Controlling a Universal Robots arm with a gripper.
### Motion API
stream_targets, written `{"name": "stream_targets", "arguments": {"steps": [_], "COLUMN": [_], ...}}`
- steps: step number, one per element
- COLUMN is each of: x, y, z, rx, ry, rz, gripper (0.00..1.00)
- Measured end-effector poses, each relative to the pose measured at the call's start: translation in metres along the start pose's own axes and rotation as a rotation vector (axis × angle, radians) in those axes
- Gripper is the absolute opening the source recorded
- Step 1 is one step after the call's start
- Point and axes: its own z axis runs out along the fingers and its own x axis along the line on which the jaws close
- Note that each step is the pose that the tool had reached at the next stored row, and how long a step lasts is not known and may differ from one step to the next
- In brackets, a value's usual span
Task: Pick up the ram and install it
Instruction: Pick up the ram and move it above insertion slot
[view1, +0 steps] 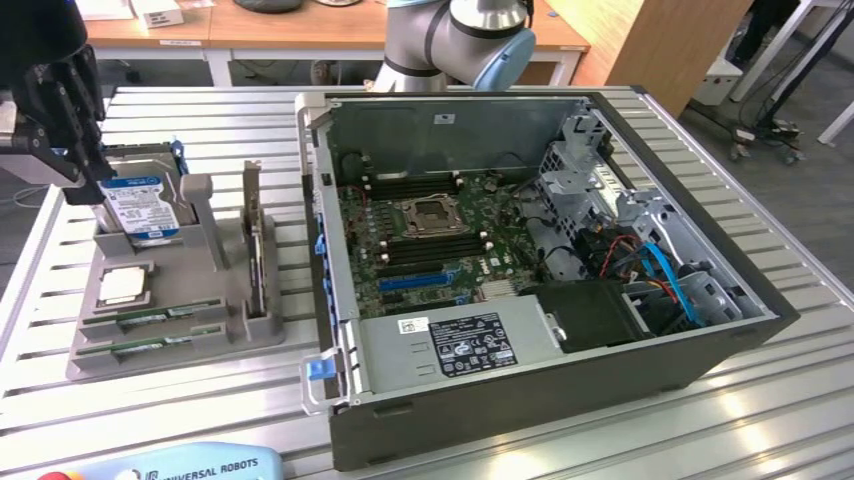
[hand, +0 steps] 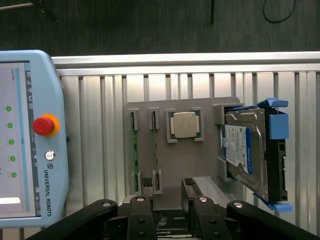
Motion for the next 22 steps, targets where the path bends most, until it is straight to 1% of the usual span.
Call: {"name": "stream_targets", "arguments": {"steps": [4,22], "x": [0.000,0.000], "y": [-0.0001,-0.0010], "z": [0.0022,0.0241], "rx": [0.0001,0.0001], "ry": [-0.0001,0.0000], "rz": [0.000,0.000], "gripper": [0.36,0.36]}}
